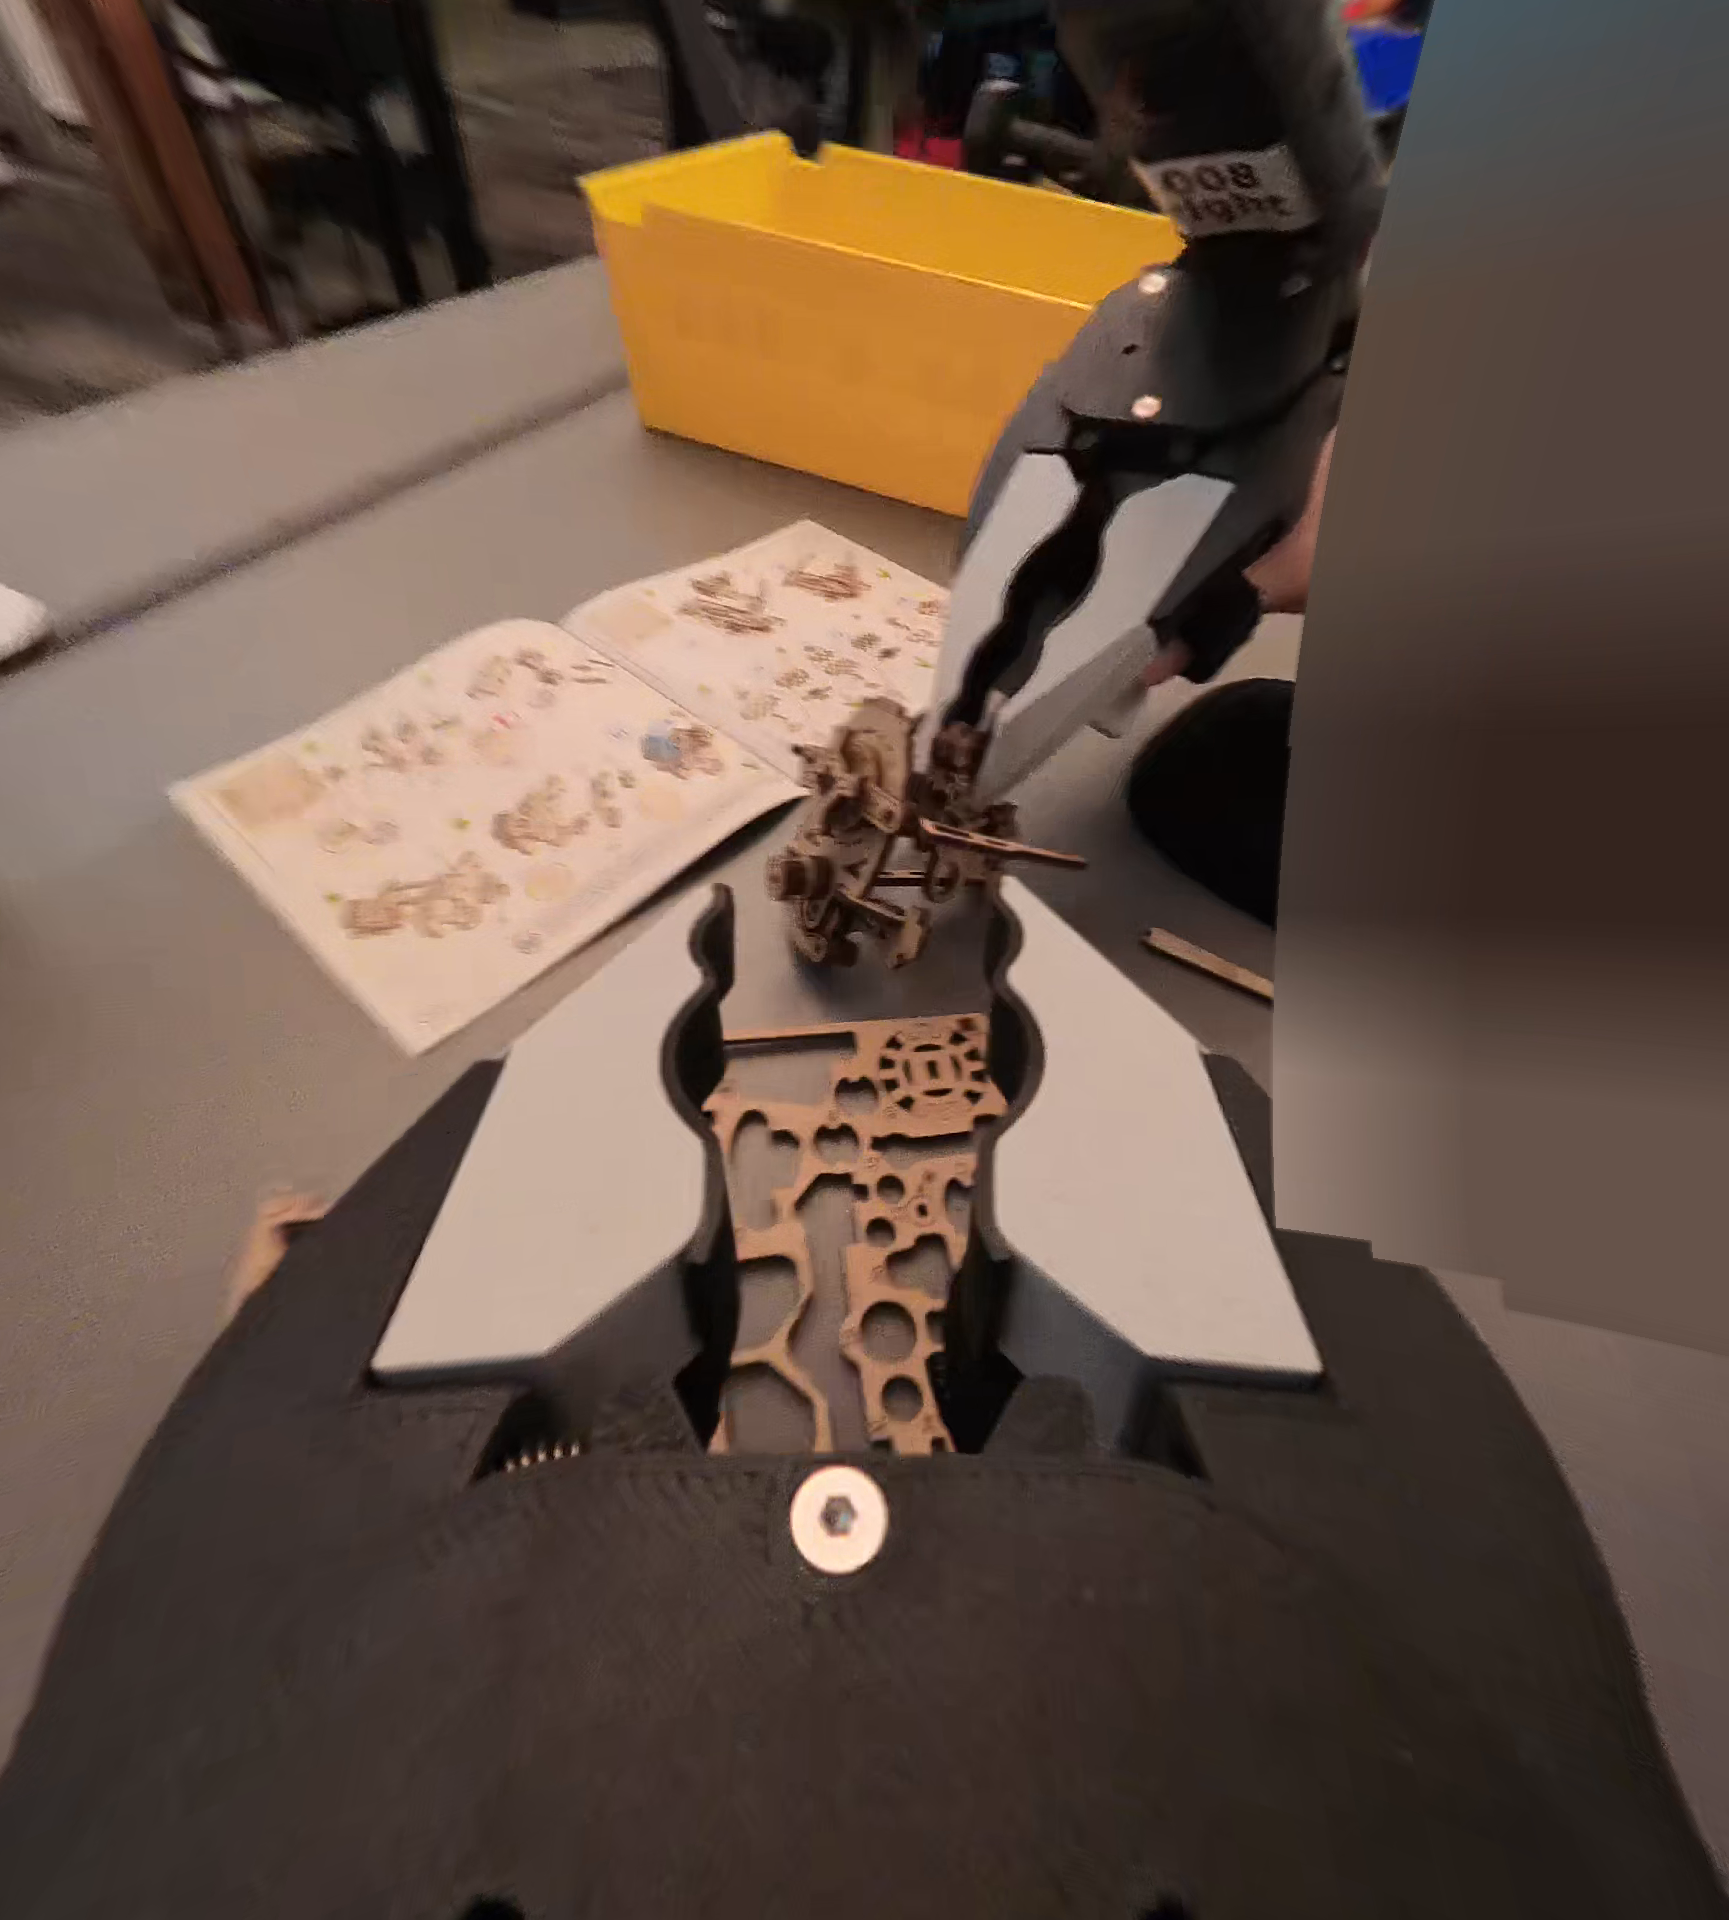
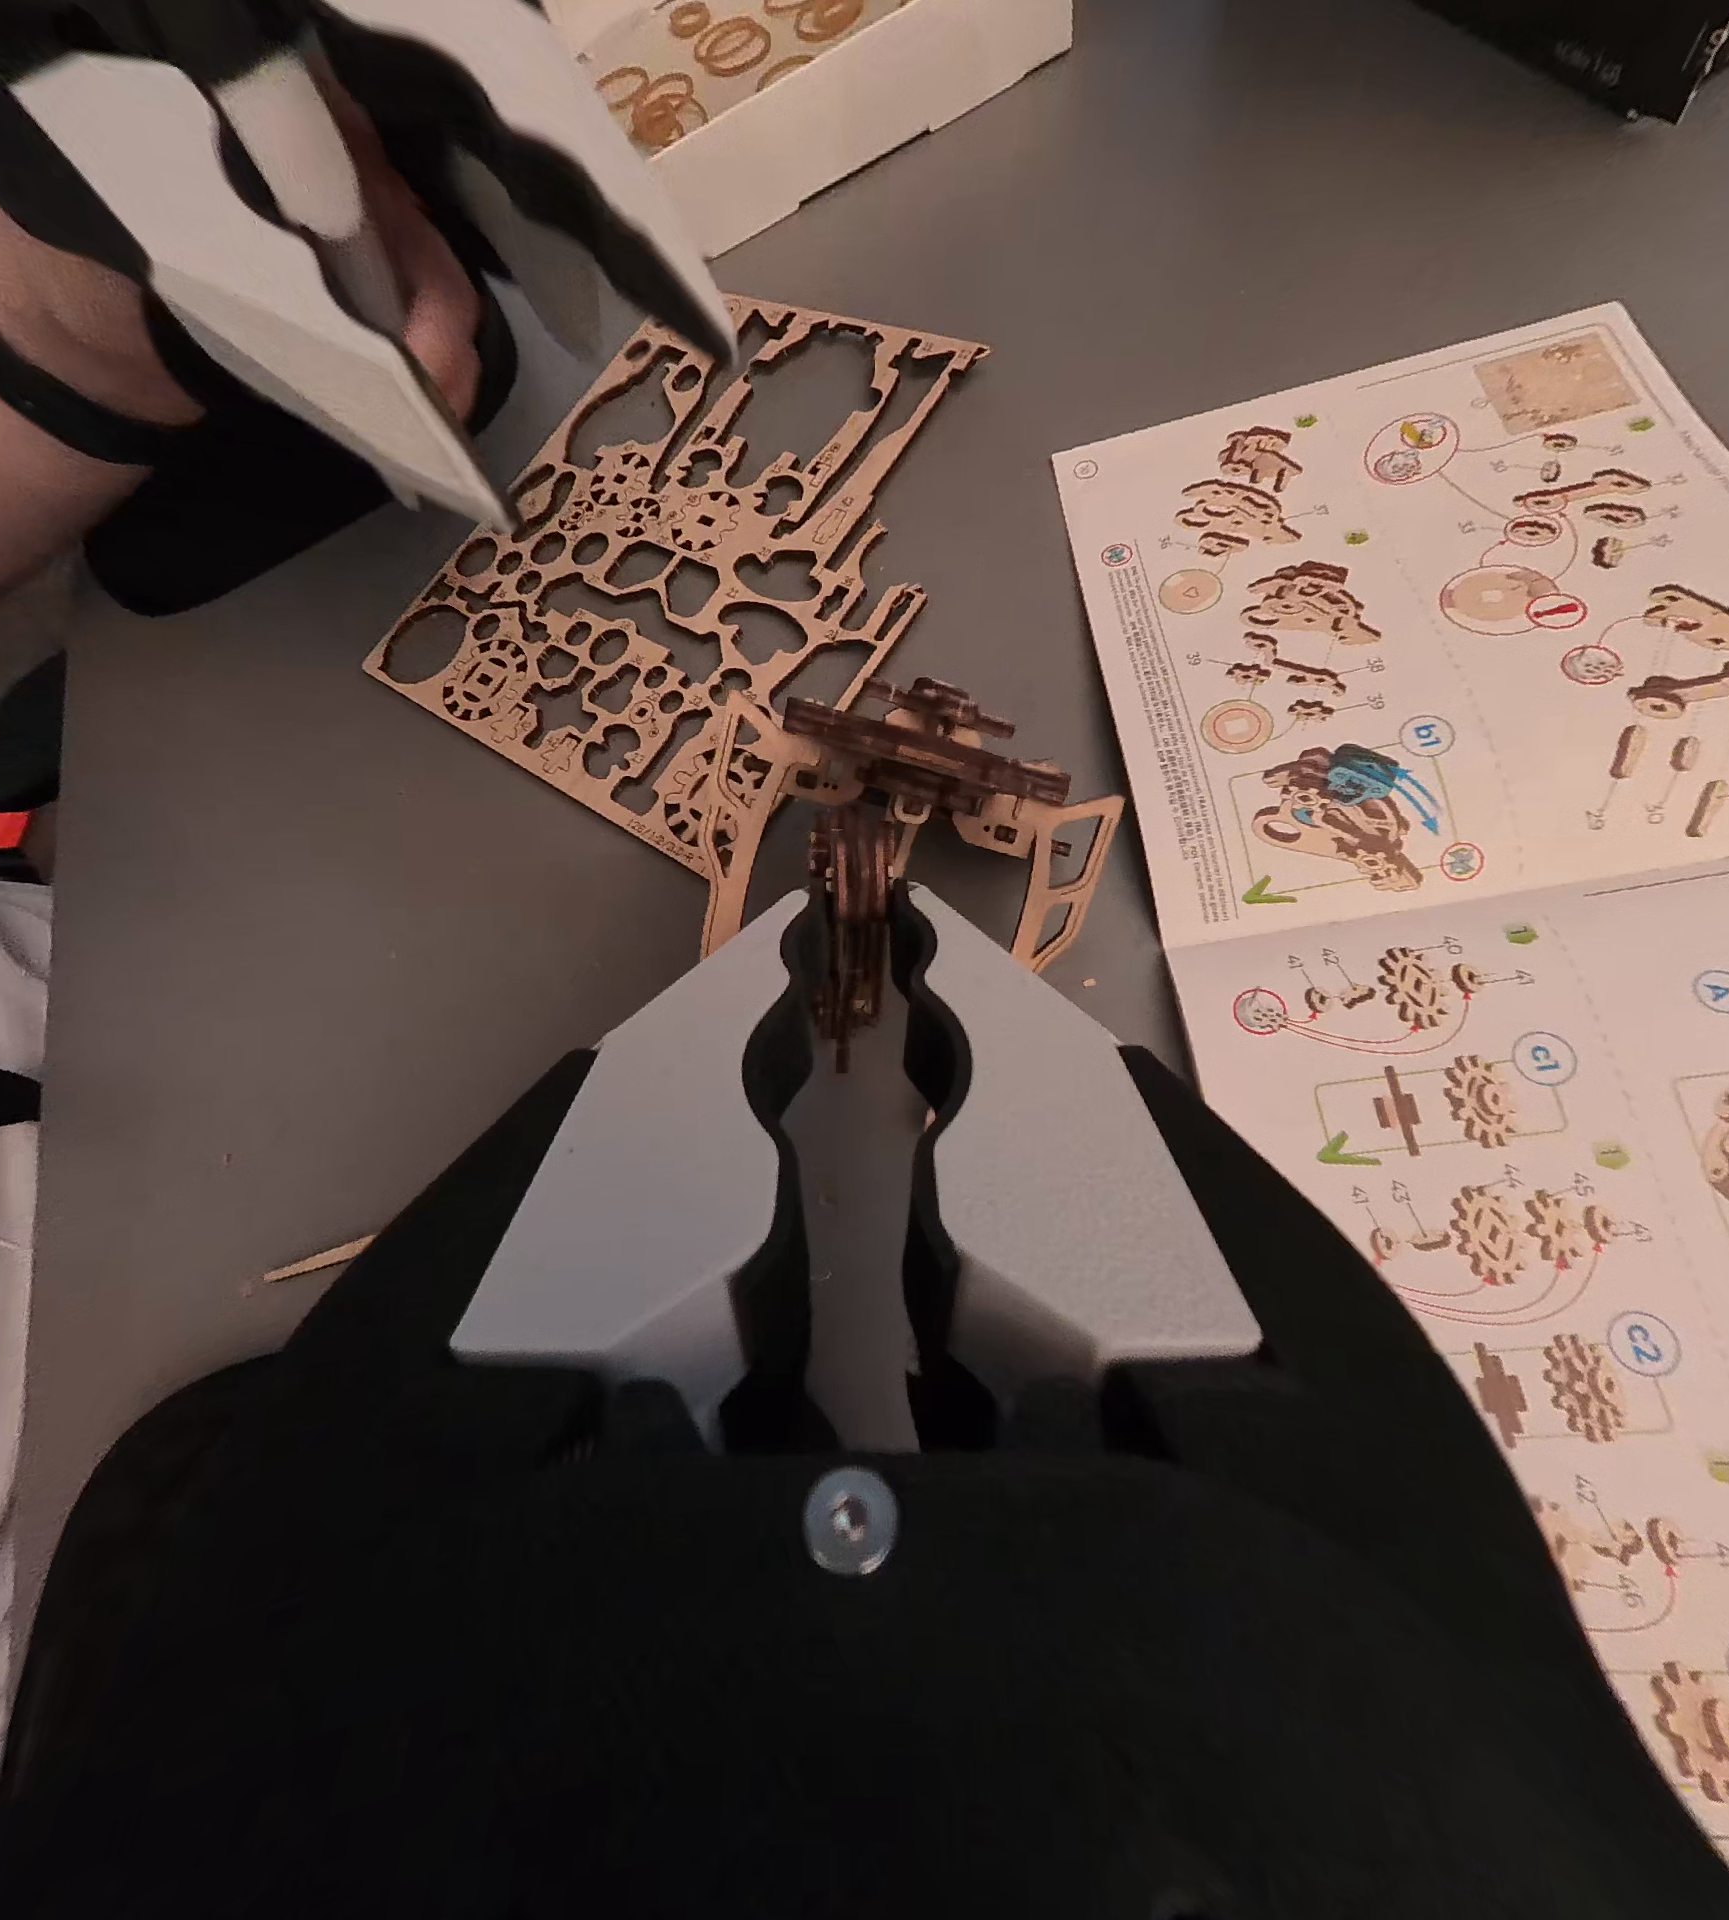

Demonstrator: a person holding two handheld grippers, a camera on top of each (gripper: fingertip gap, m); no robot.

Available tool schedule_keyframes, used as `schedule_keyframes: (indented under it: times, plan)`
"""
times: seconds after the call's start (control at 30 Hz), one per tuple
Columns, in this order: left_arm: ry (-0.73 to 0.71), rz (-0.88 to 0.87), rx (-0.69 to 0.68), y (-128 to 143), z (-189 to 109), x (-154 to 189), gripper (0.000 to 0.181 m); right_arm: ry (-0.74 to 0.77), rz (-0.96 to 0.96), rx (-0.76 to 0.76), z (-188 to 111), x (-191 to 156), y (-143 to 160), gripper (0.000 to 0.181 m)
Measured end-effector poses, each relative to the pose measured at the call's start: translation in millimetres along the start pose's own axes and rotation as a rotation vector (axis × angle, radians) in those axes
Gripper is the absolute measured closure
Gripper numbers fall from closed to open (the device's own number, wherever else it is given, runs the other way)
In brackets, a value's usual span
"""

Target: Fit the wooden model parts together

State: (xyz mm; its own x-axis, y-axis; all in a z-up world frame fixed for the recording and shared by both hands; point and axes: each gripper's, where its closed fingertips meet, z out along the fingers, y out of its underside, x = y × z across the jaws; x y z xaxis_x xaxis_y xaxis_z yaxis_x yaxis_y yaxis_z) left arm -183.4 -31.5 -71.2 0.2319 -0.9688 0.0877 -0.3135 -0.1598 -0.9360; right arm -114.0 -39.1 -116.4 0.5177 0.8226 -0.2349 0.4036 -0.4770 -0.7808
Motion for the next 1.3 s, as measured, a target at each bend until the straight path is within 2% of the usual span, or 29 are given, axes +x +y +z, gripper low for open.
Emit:
schedule_keyframes:
  times: [0.1,0.13,0.17,0.23,0.3,0.4,0.5,0.6,0.67,0.9,1.0,1.1,1.3]
  plan:
    - [0.171,-0.147,-0.061,8,18,8,0.144,-0.021,0.069,0.009,0,-1,-4,0.172]
    - [0.216,-0.202,-0.082,10,21,8,0.153,-0.036,0.102,0.01,0,-2,-5,0.172]
    - [0.226,-0.25,-0.095,11,25,2,0.154,-0.044,0.134,-0.002,1,-1,-4,0.172]
    - [0.223,-0.318,-0.129,17,28,-7,0.173,-0.045,0.16,-0.018,5,0,-2,0.172]
    - [0.222,-0.389,-0.166,21,31,-11,0.181,-0.054,0.167,-0.008,7,0,-2,0.172]
    - [0.239,-0.511,-0.205,22,37,-10,0.174,-0.069,0.17,0.015,9,-1,-4,0.172]
    - [0.206,-0.579,-0.262,29,43,-11,0.167,-0.067,0.164,0.027,11,-1,-5,0.172]
    - [0.242,-0.645,-0.337,36,46,-6,0.163,-0.068,0.165,0.023,13,-2,-5,0.172]
    - [0.268,-0.677,-0.369,42,50,-5,0.166,-0.075,0.171,0.016,15,-4,-3,0.172]
    - [0.341,-0.777,-0.343,41,58,-3,0.175,-0.052,0.154,0.024,19,-4,-4,0.172]
    - [0.356,-0.816,-0.288,35,59,-5,0.178,-0.027,0.155,0.016,22,-2,-2,0.172]
    - [0.362,-0.86,-0.23,31,59,-9,0.178,0.01,0.168,0.022,22,1,-2,0.172]
    - [0.402,-0.922,-0.219,32,60,-4,0.176,0.014,0.214,0.068,19,2,-7,0.172]
